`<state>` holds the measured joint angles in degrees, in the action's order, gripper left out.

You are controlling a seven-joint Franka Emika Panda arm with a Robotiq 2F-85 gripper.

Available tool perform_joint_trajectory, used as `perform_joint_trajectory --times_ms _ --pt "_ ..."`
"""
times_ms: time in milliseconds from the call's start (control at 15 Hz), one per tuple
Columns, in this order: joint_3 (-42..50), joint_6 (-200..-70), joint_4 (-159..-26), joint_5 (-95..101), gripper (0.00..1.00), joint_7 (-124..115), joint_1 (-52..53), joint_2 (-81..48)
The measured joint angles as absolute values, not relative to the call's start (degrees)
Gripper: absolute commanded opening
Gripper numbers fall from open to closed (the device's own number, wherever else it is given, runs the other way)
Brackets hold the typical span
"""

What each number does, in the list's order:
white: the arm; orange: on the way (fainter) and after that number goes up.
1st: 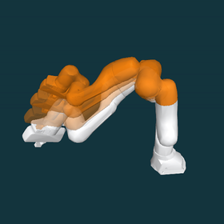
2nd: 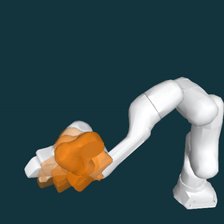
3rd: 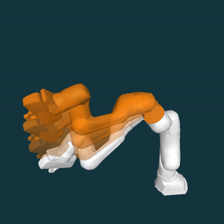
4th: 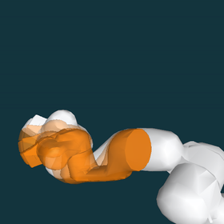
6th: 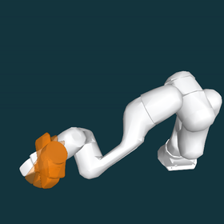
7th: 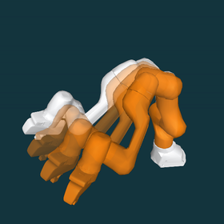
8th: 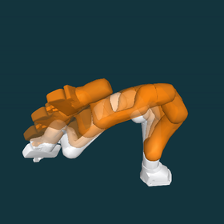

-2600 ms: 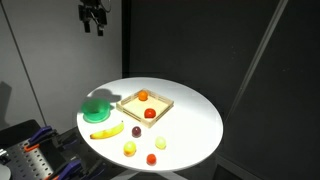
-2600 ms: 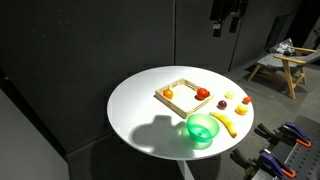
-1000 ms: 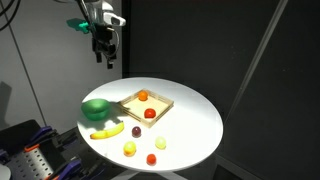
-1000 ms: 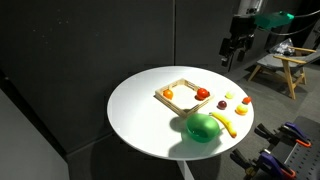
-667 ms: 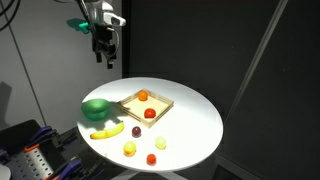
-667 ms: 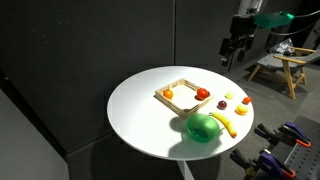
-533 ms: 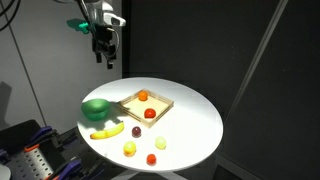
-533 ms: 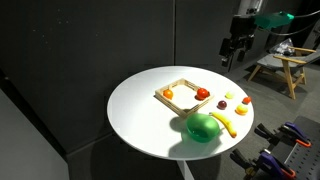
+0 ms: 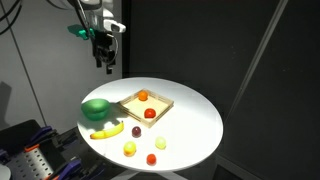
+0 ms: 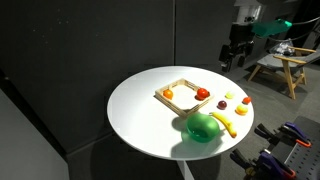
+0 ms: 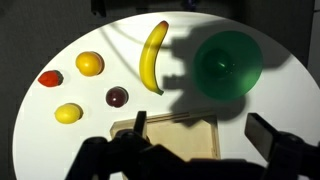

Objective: Put the banana in the crate

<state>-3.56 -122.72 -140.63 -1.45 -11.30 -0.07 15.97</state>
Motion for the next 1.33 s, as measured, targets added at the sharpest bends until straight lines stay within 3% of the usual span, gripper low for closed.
perform_joint_trajectory --times_ms 1333 --pt "-0.98 -137.71 -149.75 -0.72 1.0 -14.37 -2.57 6.82"
